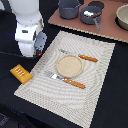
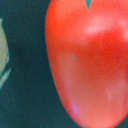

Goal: Interact with the objects in diverse but meaningful ways.

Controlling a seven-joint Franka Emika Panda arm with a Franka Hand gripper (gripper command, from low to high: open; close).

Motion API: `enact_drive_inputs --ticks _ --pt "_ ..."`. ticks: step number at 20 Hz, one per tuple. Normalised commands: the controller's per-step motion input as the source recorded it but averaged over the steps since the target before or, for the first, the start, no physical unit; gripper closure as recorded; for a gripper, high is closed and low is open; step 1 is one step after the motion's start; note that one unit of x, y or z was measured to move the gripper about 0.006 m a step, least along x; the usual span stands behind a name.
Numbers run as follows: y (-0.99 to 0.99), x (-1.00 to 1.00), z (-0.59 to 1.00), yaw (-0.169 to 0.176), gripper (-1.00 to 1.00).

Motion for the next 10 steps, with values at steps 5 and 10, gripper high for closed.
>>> enact_drive_inputs --ticks 5,10 --pt "-0.01 0.0 -0.22 0.027 1.0" --pt "-0.01 0.0 -0.19 0.026 1.0"
